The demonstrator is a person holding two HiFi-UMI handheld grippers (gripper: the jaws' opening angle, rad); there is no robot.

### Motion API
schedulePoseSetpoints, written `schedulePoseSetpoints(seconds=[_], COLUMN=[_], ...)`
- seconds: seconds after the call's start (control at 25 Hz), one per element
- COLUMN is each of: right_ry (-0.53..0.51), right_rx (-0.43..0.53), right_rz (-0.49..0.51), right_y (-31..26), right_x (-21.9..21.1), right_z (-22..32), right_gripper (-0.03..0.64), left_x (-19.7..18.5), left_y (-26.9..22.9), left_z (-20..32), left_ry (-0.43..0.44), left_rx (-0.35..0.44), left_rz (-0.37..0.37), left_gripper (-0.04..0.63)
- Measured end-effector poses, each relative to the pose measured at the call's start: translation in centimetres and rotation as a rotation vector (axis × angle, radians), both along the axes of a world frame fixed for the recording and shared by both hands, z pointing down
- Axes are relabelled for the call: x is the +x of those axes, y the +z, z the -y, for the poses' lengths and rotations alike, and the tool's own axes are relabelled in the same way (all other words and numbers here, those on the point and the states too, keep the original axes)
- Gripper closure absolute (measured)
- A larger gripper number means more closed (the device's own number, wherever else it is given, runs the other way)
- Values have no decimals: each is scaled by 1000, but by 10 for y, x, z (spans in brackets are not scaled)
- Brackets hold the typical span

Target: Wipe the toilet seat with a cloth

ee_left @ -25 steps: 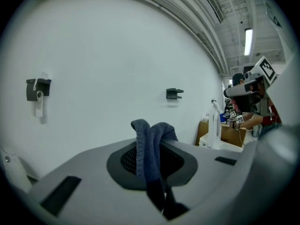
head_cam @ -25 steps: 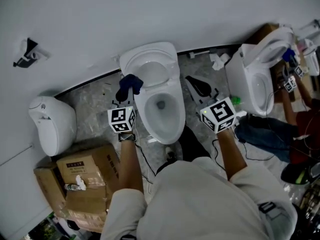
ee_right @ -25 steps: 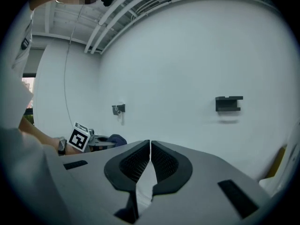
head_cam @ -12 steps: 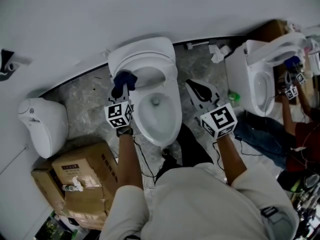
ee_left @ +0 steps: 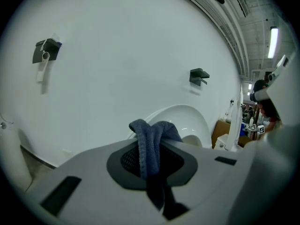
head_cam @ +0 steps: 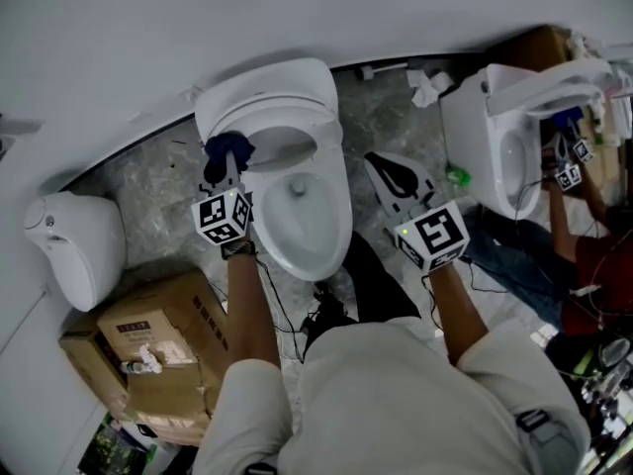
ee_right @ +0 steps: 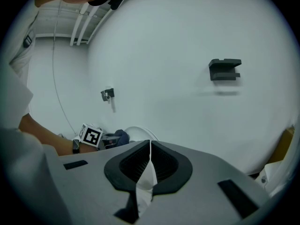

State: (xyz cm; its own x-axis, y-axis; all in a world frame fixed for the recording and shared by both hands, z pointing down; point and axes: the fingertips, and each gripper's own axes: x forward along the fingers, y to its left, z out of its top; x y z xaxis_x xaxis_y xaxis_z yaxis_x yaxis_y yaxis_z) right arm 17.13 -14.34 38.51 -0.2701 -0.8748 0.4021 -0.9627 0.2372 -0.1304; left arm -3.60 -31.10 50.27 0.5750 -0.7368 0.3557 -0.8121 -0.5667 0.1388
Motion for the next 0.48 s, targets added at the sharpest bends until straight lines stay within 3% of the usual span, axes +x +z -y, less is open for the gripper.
schedulePoseSetpoints(seconds=[0.24,0.48], right_ry=[19,59], right_rx=[-9,-7], right_rz=[12,21], right_y=[9,10], right_x=[3,16], right_z=[0,-15], right_gripper=[588,586], left_x=[26,50], left_y=[-17,-30], left_z=[-2,-3], left_ry=[52,31], left_rx=[30,3], left_rz=[0,4], left_gripper=[558,558])
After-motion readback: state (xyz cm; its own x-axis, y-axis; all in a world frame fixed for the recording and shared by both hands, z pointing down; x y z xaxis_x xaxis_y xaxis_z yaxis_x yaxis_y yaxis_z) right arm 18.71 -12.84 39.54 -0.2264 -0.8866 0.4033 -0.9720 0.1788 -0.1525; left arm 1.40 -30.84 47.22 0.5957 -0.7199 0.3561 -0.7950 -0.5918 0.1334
